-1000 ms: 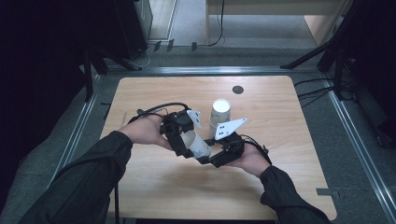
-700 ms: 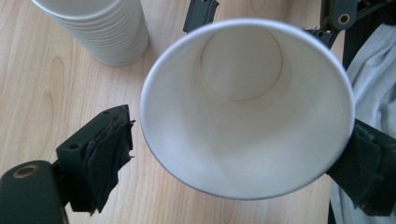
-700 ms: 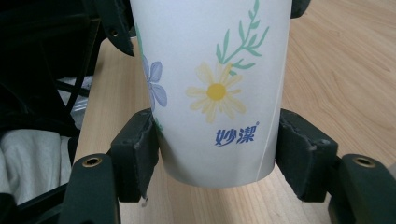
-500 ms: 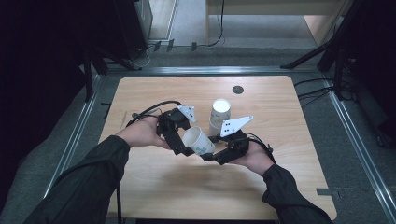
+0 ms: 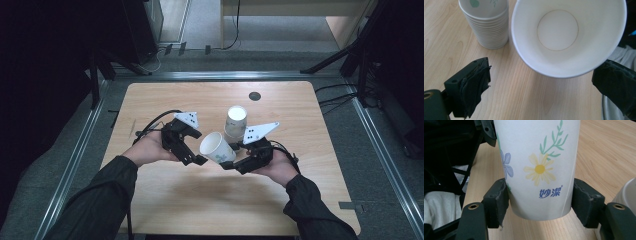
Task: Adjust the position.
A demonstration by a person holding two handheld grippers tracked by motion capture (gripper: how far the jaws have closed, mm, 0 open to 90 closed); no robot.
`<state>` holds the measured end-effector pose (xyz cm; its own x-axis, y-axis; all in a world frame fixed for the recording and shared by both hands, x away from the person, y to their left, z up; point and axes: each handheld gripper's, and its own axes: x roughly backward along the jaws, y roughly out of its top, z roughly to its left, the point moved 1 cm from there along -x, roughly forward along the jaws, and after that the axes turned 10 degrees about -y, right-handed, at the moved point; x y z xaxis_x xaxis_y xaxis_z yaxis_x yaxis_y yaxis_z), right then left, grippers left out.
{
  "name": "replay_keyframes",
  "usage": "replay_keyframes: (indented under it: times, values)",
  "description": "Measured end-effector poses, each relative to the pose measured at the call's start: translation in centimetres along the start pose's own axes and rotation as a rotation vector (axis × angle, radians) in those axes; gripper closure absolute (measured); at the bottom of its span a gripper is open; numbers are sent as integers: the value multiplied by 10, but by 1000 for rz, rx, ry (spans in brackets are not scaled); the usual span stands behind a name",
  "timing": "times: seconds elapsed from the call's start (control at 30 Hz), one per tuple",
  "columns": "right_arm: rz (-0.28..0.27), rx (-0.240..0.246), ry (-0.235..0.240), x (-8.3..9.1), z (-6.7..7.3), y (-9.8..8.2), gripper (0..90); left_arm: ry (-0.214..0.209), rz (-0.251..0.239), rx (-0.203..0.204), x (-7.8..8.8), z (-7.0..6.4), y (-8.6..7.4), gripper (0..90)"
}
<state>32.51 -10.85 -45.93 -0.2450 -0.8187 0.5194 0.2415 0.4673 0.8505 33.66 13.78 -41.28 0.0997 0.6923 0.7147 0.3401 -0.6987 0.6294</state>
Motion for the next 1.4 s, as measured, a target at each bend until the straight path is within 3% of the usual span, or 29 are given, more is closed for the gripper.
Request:
replay_keyframes:
  times: [0.2, 0.43, 0.63, 0.83, 0.97, 1.4]
  values:
    - [-1, 0, -2, 3, -1, -1, 350, -21, -85, 32, -3, 1, -15, 19]
    - [2, -1, -2, 4, -1, -1, 350, -13, -159, 50, -3, 2, -27, 19]
    - [4, -1, -2, 4, -3, -3, 350, -26, -258, 80, -2, 1, -41, 20]
    - [15, -2, 6, 2, -2, -4, 350, -43, -314, 97, -9, -1, -47, 20]
    - [18, -1, 11, 1, -1, -4, 350, -45, -317, 94, -13, -2, -47, 20]
    - [30, 6, 35, -6, 2, -6, 350, -80, -397, 104, -20, -4, -43, 21]
